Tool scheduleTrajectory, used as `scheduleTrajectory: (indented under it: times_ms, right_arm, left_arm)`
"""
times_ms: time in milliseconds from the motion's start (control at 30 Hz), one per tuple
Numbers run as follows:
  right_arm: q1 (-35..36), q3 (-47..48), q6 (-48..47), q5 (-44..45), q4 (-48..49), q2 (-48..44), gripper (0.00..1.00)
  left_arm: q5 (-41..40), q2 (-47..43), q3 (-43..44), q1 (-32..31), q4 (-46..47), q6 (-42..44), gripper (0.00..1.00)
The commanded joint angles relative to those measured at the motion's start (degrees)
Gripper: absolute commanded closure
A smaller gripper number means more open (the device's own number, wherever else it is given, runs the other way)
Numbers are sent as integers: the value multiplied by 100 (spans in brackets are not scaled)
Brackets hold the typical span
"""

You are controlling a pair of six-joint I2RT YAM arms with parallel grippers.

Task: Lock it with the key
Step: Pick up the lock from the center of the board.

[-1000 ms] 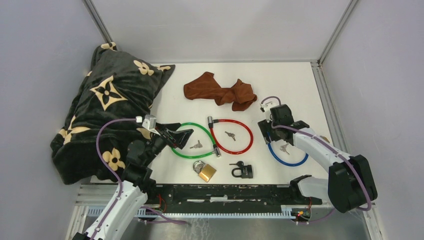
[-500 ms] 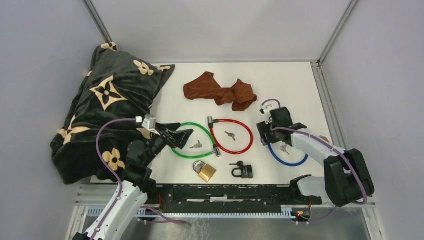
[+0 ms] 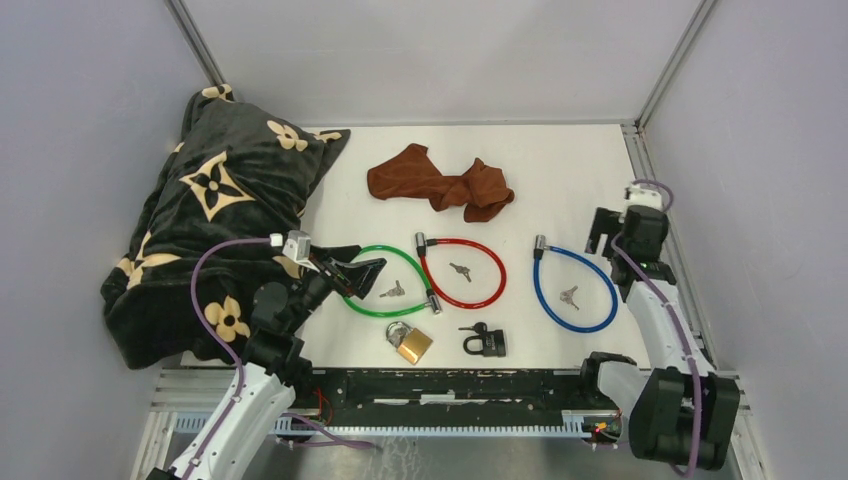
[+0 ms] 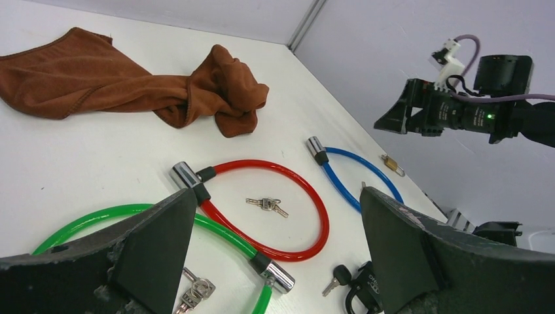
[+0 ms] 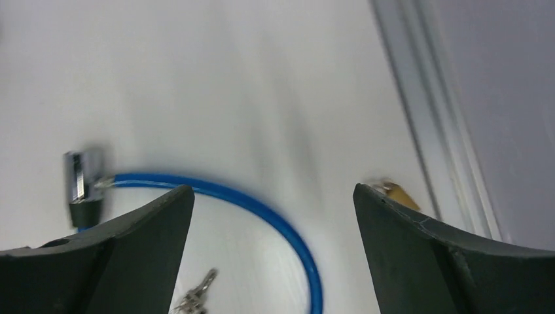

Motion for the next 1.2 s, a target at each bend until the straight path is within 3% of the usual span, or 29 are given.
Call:
scheduleTrajectory:
  times_ms: [0, 133, 300, 500, 700, 833, 1167]
  right_arm:
    - [-1042, -401, 867, 939, 538, -296, 2]
    - [-1858, -640, 1689, 1236, 538, -221, 3]
    - [-2113, -828, 2115, 1575, 526, -147, 7]
    - [-2356, -1173, 2032, 1373, 963, -72, 7]
    - [-2491, -926, 1670, 650, 1137, 529, 16]
    - [-2489, -885, 1550, 556, 1191, 660, 24]
    - [-2491, -661, 1320, 575, 1199, 1079, 31]
  left_arm:
    - [102, 16, 41, 32, 236, -99, 0]
    - [101, 46, 50, 26, 208, -97, 0]
    - [100, 119, 59, 36, 184, -91, 0]
    - [73, 149, 59, 35, 158, -46, 0]
    - [73, 208, 59, 41, 158, -47, 0]
    - [39, 216, 59, 33, 158, -30, 0]
    - [54, 252, 50, 38, 185, -38, 0]
